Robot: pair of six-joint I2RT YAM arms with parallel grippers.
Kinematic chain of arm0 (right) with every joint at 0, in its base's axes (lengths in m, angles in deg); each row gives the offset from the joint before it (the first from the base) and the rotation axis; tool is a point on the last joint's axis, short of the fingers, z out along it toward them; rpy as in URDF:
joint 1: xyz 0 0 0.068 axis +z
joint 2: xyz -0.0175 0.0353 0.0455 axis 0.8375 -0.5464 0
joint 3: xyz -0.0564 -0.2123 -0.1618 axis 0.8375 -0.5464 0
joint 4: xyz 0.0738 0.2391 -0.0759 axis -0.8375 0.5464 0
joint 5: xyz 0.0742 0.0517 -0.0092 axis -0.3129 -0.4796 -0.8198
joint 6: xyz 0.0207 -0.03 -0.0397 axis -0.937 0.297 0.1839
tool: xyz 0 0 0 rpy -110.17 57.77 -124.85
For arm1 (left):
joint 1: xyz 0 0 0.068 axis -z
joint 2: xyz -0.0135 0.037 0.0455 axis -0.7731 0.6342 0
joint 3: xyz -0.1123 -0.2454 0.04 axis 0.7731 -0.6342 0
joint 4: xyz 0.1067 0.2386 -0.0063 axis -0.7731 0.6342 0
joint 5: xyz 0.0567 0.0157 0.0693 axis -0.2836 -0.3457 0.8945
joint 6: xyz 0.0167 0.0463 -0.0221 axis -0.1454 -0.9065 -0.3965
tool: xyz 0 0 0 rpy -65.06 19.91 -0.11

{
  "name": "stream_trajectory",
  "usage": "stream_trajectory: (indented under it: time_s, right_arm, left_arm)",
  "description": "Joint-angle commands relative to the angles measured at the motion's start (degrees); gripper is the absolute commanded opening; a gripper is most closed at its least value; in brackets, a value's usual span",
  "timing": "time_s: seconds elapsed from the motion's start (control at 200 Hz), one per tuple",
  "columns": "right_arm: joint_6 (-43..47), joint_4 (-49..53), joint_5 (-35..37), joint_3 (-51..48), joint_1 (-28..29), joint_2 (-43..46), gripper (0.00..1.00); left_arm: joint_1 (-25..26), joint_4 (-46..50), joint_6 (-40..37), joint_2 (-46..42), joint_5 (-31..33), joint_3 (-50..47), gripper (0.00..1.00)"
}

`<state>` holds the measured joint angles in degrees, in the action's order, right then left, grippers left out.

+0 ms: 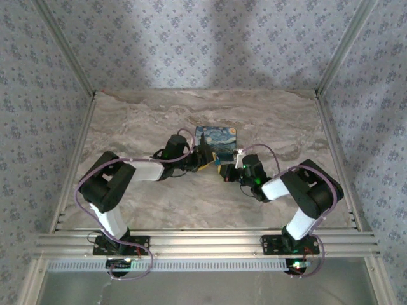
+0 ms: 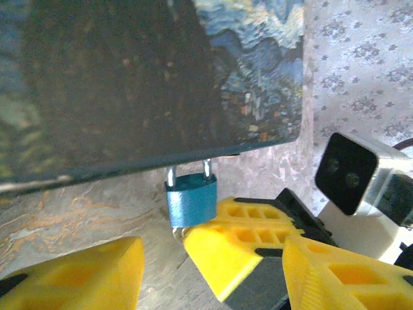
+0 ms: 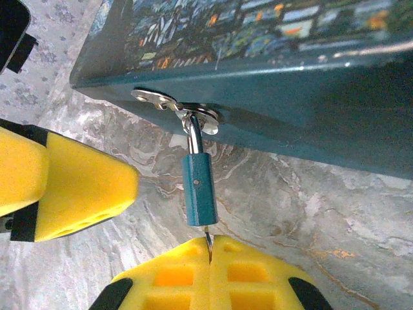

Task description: Unlock the padlock with the key

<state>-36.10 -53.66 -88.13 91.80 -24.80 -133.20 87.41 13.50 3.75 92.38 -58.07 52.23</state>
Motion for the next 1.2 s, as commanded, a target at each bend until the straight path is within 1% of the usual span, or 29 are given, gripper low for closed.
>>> stream_trajectory:
  time_s: [0.0, 0.19, 0.45, 0.545, 0.789, 0.919, 1.079, 1.199]
  right_arm:
    - [-5.1, -0.3, -2.0, 1.9, 0.3, 1.4, 0.00]
    - [-9.1, 1.0, -3.1, 3.2, 0.3, 2.2, 0.00]
    - [-12.1, 4.0, -4.7, 4.9, -0.3, 3.5, 0.00]
    - [-12.7, 4.9, -5.1, 5.3, -0.4, 3.5, 0.00]
    - [-14.0, 4.5, -5.6, 5.7, -0.6, 2.9, 0.00]
    - [-14.7, 4.1, -5.6, 5.9, -0.6, 2.6, 0.00]
    - [-15.4, 3.5, -5.7, 5.9, -0.7, 2.0, 0.00]
    - [-16.1, 2.7, -5.6, 6.0, -0.7, 1.2, 0.00]
  left_arm:
    - [0.8, -3.8, 1.6, 1.3, 0.3, 0.4, 0.59]
    - [1.3, -4.1, 2.9, 2.3, 0.6, 0.7, 0.59]
    - [1.8, -4.3, 5.3, 3.3, 1.8, 0.9, 0.60]
    - [2.1, -4.7, 6.6, 3.7, 2.1, 1.0, 0.58]
    - [2.5, -7.2, 10.1, 4.4, 3.7, 1.0, 0.47]
    - [2.6, -8.7, 12.1, 5.0, 4.5, 0.8, 0.43]
    - [2.6, -11.0, 14.8, 5.6, 6.1, -0.5, 0.42]
    - [2.7, -12.6, 16.9, 5.9, 6.8, -1.2, 0.44]
